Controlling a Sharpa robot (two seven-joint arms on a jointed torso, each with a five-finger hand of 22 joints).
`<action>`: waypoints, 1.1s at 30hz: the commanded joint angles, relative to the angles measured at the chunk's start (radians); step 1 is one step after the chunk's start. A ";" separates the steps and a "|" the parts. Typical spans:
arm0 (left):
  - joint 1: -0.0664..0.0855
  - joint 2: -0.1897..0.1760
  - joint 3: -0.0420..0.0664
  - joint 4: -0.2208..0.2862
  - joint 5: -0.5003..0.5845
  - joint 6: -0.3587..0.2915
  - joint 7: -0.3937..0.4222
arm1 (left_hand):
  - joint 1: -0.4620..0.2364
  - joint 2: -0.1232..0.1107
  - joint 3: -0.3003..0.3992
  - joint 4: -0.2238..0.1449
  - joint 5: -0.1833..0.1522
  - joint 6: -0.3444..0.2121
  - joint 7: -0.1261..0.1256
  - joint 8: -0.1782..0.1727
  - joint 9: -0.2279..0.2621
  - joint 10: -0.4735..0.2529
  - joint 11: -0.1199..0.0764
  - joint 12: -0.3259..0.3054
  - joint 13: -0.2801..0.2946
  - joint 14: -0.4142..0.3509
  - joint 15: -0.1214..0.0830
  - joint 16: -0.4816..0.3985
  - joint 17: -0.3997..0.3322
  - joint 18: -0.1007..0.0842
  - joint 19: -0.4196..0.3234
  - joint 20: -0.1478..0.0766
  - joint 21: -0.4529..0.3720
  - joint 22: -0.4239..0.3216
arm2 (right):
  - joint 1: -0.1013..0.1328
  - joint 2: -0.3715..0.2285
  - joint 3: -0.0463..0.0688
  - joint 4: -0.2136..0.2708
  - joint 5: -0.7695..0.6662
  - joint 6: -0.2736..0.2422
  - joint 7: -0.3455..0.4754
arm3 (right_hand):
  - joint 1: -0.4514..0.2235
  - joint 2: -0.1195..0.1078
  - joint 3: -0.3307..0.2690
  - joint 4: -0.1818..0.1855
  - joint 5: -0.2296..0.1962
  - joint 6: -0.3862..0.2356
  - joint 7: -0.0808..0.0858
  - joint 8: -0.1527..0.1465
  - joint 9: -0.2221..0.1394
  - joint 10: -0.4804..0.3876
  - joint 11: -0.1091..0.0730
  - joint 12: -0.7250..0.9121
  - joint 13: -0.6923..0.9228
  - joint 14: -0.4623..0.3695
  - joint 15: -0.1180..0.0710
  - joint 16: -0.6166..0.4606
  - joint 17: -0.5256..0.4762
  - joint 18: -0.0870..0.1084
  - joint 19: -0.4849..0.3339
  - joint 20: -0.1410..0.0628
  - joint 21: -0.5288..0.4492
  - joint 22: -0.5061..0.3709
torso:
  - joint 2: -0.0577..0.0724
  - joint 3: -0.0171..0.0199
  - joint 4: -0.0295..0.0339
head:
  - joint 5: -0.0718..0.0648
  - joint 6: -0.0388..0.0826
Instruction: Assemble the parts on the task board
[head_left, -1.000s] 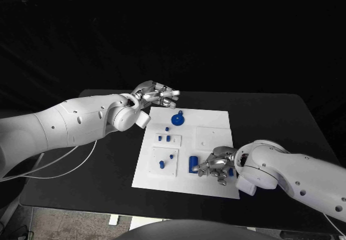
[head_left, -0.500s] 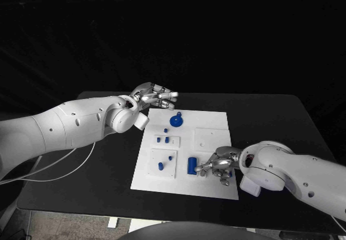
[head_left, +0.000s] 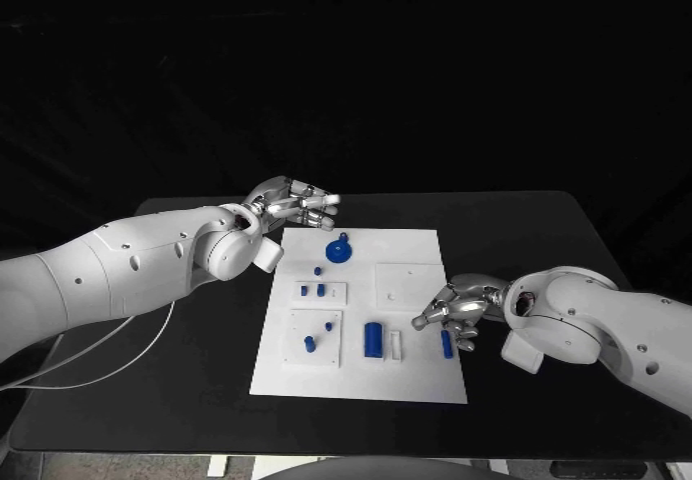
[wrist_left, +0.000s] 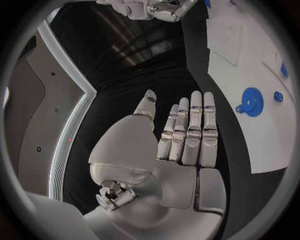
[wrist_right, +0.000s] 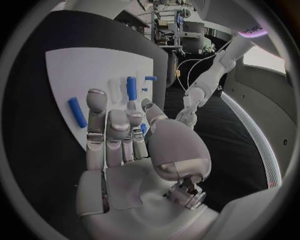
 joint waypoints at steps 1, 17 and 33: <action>0.000 -0.002 0.000 0.003 -0.008 -0.001 0.013 | -0.001 0.012 -0.006 0.000 0.004 0.009 -0.002 0.003 0.000 0.006 0.000 0.002 0.001 0.006 -0.002 -0.002 0.000 -0.003 0.003 -0.001 0.005 0.000 | 0.000 -0.022 0.009 -0.005 -0.052 0.010 -0.002 | 0.000 -0.008 0.003 -0.010 0.005 0.015 -0.002 0.003 0.022 0.008 -0.004 0.012 0.010 -0.001 -0.008 0.007 0.005 -0.001 0.042 -0.006 0.010 0.005 | 0.001 0.0013 -0.0008 | -0.011 0.003; 0.000 -0.011 -0.001 0.015 -0.016 -0.006 0.011 | 0.002 0.010 -0.009 -0.004 0.003 0.012 -0.002 0.003 0.000 0.003 0.001 0.001 0.001 0.006 -0.002 -0.002 -0.001 -0.004 0.003 -0.002 0.005 0.000 | 0.011 -0.106 0.024 0.046 -0.259 0.078 -0.317 | -0.052 -0.013 0.005 0.023 -0.084 0.004 -0.010 0.003 0.179 0.002 -0.007 -0.001 0.004 -0.001 -0.009 0.005 0.008 -0.011 0.041 -0.009 0.000 0.007 | 0.000 -0.0046 0.0028 | -0.053 0.007; 0.000 -0.015 -0.001 0.019 -0.017 0.001 0.010 | 0.000 0.009 -0.011 -0.004 0.002 0.011 -0.001 0.003 -0.001 0.001 0.002 0.001 0.001 0.006 -0.001 -0.002 -0.001 -0.004 0.003 -0.002 0.005 0.000 | 0.011 -0.049 0.002 0.043 -0.375 0.039 -0.330 | -0.136 -0.101 0.030 0.194 -0.234 -0.011 0.002 0.003 0.118 0.004 0.001 -0.001 0.000 -0.001 -0.004 0.007 0.010 -0.006 0.041 -0.004 -0.001 0.008 | 0.000 -0.0057 0.0041 | -0.049 -0.001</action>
